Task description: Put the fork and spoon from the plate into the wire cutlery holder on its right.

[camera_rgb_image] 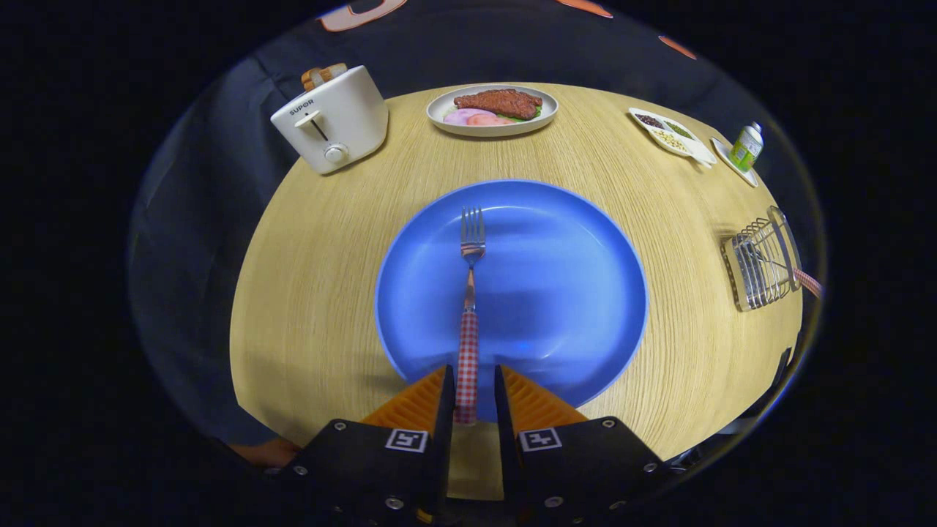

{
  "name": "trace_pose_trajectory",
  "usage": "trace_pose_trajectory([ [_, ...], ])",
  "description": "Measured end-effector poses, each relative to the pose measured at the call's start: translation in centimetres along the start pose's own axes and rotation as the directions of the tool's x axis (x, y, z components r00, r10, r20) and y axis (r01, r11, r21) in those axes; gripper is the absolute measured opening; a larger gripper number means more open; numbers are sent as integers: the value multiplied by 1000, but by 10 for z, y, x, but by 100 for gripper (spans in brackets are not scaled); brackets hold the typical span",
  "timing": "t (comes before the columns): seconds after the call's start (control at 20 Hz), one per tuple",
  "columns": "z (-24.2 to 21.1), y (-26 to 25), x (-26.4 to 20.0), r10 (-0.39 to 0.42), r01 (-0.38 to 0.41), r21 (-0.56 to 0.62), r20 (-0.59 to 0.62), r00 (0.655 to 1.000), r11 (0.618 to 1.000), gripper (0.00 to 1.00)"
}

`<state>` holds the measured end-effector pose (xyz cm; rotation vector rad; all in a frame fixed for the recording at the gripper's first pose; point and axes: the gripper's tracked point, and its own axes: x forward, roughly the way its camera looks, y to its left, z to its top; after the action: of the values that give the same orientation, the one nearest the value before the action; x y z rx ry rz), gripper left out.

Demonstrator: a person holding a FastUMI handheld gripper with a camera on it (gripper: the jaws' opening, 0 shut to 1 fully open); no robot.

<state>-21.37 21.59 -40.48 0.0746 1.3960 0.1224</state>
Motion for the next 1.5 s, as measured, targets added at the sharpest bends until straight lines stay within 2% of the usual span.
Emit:
trace_pose_trajectory([
  [0.25,3,-6,5,-13,14,-1,21,1000,1000,13],
  [0.45,3,-13,-6,-7,7,3,19,1000,1000,10],
  [0.65,18,-37,-38,-15,15,-3,53,998,1000,10],
  [1.0,36,-133,-101,-111,113,-18,85,990,993,9],
  [1.25,32,-215,-133,-178,178,11,22,984,984,10],
  [1.5,29,-272,-152,-195,196,12,-55,979,981,10],
])
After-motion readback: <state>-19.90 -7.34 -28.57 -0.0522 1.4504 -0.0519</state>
